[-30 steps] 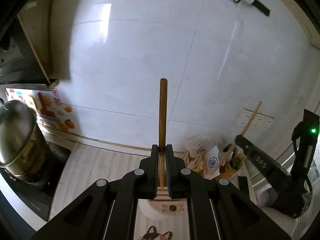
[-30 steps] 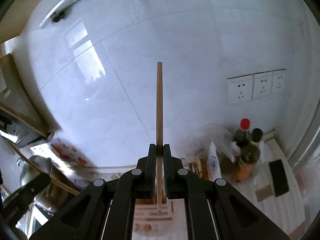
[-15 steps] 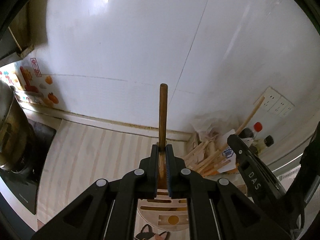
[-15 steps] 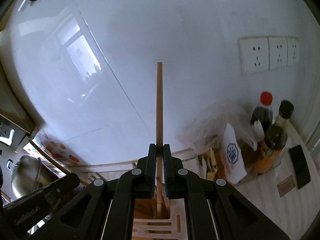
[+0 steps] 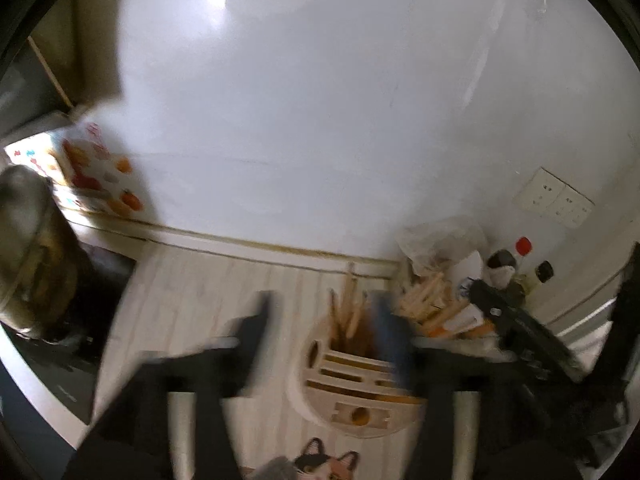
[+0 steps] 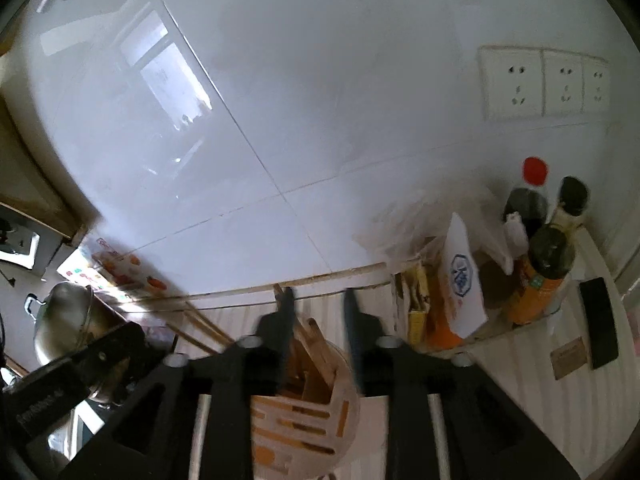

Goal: Organize utensils

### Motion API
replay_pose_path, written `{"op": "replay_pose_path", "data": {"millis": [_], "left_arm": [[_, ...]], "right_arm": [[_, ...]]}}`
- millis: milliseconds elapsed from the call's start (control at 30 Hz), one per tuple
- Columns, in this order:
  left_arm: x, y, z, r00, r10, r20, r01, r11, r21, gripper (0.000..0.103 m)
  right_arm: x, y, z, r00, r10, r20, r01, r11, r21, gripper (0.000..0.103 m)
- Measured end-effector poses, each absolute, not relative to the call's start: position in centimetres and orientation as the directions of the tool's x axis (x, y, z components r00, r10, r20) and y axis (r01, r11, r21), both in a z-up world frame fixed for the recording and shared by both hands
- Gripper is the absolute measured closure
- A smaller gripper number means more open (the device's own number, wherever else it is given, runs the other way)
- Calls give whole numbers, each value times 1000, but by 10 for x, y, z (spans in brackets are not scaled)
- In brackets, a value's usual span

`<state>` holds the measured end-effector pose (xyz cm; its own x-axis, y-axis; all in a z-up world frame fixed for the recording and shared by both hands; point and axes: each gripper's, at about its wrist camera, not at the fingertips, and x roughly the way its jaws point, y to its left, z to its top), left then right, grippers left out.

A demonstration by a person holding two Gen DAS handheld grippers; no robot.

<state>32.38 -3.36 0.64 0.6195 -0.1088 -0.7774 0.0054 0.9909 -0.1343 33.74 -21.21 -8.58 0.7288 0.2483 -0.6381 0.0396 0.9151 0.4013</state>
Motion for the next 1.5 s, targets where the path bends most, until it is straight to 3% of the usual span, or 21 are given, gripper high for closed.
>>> {"op": "replay_pose_path", "data": {"millis": [167, 233, 533, 967, 1500], "left_arm": [[311, -24, -2, 639, 12, -769, -36, 999, -13, 20], [307, -21, -10, 637, 33, -770, -43, 999, 8, 1], [287, -22, -37, 645, 106, -756, -63, 994, 86, 0], [226, -9, -14, 683, 84, -725, -40, 996, 77, 0], [94, 22, 52, 762, -14, -648, 59, 997, 48, 0]], "right_arm": [[309, -216, -73, 741, 180, -647, 56, 944, 326, 47], [299, -214, -73, 741, 146, -655, 60, 958, 281, 42], [279, -203, -101, 690, -12, -724, 95, 993, 74, 4], [226, -194, -84, 713, -98, -695, 146, 989, 10, 0], [63, -166, -11, 791, -184, -583, 232, 973, 9, 0]]}}
